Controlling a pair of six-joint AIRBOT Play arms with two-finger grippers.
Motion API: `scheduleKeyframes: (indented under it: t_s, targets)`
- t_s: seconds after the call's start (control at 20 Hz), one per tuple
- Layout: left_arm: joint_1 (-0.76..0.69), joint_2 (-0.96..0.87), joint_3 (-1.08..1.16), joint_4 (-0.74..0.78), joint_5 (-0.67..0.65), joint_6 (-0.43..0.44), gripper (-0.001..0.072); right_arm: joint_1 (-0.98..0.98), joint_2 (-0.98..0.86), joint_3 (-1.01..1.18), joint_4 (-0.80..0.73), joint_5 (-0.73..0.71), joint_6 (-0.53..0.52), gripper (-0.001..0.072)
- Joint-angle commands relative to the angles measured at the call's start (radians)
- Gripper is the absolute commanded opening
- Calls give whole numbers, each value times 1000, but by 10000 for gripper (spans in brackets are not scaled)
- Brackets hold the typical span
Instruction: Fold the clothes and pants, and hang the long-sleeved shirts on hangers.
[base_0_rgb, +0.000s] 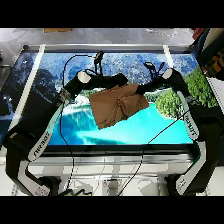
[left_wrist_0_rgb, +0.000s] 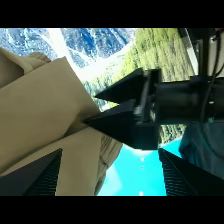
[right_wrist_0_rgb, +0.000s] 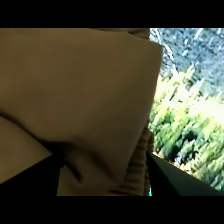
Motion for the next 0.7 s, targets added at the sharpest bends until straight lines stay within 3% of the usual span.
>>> scheduleKeyframes:
  t_s: [0.0, 0.1, 0.3, 0.65]
  targets:
    - [2, 1, 0, 0, -10, 0, 702, 49, -24, -2, -108, -96, 96, 571]
    - [2, 1, 0, 0, -10, 0, 702, 40, -44, 0, -157, -130, 224, 571]
    - [4, 1, 0, 0, -10, 1, 702, -26, -69, 0, -119, -78, 339, 570]
    - [4, 1, 0, 0, -11, 0, 701, -140, -153, 0, 259, 203, 309, 571]
